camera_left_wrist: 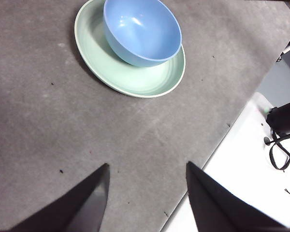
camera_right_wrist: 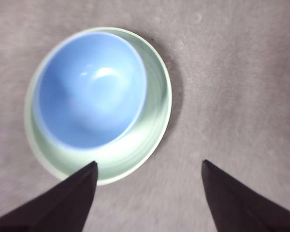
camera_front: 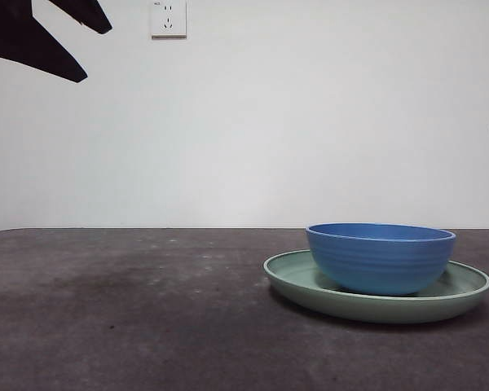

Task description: Pick up the blue bowl, put it on the green plate, put it on desk

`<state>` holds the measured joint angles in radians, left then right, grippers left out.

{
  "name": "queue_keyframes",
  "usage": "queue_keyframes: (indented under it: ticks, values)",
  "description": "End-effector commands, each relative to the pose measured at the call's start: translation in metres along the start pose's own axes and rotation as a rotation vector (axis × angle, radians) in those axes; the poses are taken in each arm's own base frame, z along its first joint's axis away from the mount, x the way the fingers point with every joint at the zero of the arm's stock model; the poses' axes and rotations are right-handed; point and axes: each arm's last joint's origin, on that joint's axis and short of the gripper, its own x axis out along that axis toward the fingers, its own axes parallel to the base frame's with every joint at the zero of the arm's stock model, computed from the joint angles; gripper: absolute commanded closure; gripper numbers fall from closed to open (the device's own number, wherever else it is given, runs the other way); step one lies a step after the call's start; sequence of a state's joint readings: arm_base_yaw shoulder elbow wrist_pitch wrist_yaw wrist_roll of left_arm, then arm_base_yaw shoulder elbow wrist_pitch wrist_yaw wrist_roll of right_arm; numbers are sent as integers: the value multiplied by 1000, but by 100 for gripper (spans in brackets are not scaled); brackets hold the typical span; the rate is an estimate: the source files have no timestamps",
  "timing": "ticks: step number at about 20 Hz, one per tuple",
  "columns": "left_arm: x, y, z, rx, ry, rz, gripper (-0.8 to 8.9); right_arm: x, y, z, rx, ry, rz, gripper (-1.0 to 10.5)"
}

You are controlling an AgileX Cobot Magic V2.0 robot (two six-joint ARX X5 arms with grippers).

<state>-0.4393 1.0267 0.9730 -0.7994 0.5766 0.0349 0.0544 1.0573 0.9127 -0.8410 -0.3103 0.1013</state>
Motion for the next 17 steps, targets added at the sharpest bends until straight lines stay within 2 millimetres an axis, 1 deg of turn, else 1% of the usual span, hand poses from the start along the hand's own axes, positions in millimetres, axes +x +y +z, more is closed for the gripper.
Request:
queue_keyframes:
  ticks: [1, 4, 6, 11, 14, 17]
  values:
    - [-1, -2, 4, 15, -16, -12, 556, 23, -7, 4, 16, 44, -4, 631]
    - [-1, -2, 4, 15, -16, -12, 556, 53, -15, 13, 28, 80, -3, 637]
    - [-1, -2, 4, 15, -17, -12, 556, 67, -19, 17, 30, 90, 7, 701]
    - [-1, -2, 4, 16, -18, -12, 556, 97, -28, 19, 47, 147, 2, 704]
    - [-1, -2, 4, 16, -18, -12, 556, 114, -28, 20, 39, 159, 23, 714]
    - [-1, -2, 4, 16, -18, -12, 556, 126, -28, 20, 34, 178, 26, 742]
